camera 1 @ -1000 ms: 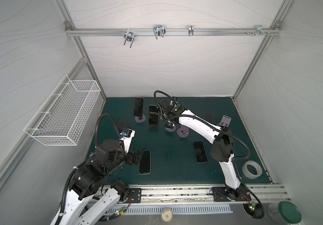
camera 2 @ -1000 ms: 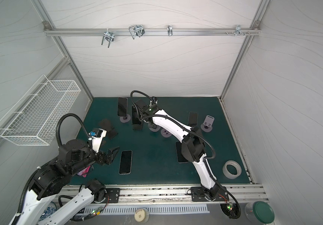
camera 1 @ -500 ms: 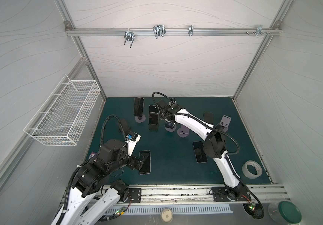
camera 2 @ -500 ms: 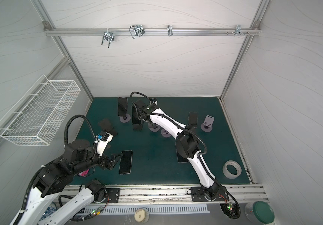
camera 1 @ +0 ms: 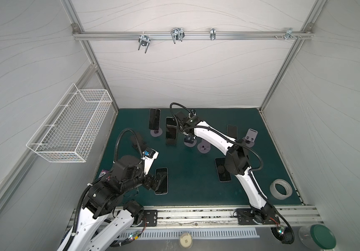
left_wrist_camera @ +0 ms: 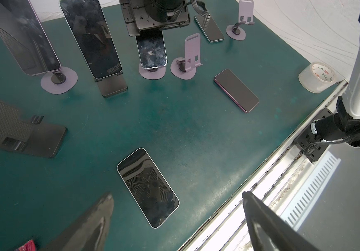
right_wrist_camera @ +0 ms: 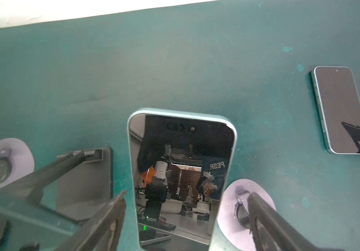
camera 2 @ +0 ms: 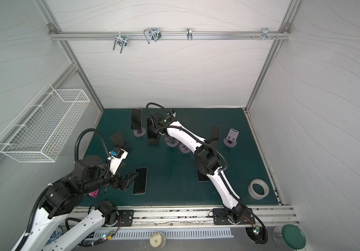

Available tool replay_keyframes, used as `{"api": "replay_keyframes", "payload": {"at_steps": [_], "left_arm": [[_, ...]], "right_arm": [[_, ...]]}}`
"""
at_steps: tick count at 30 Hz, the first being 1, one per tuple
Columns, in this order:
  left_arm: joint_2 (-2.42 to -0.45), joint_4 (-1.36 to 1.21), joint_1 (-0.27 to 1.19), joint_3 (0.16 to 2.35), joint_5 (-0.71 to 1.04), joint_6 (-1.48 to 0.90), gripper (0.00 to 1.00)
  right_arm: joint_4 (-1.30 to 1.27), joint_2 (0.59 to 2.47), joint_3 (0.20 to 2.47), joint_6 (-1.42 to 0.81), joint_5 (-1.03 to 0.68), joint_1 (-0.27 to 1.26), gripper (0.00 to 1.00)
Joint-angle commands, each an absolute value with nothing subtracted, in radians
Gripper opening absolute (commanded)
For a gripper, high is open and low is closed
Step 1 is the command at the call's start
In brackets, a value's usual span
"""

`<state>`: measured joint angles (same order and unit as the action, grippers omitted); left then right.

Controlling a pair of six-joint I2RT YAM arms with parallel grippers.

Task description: Remove the phone from the phone stand

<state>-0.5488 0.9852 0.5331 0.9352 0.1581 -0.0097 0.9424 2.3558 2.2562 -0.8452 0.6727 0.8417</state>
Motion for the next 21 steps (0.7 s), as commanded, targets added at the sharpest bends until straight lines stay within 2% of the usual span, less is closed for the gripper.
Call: {"api": "replay_keyframes", "payload": {"at_steps": [1,21], "left_arm": [[-0.546,0.95,0.536,0.933,0.174,0.014,0.94],[-0.542,0.934,0.537,0.919,0.177,0.052,0.95]], "right_arm": [[0.94,2.384,2.296,-0.863,0.686,0.835,0.9],[0.938,2.449,2.358,-0.899,0.687,0.808,0.94]]}}
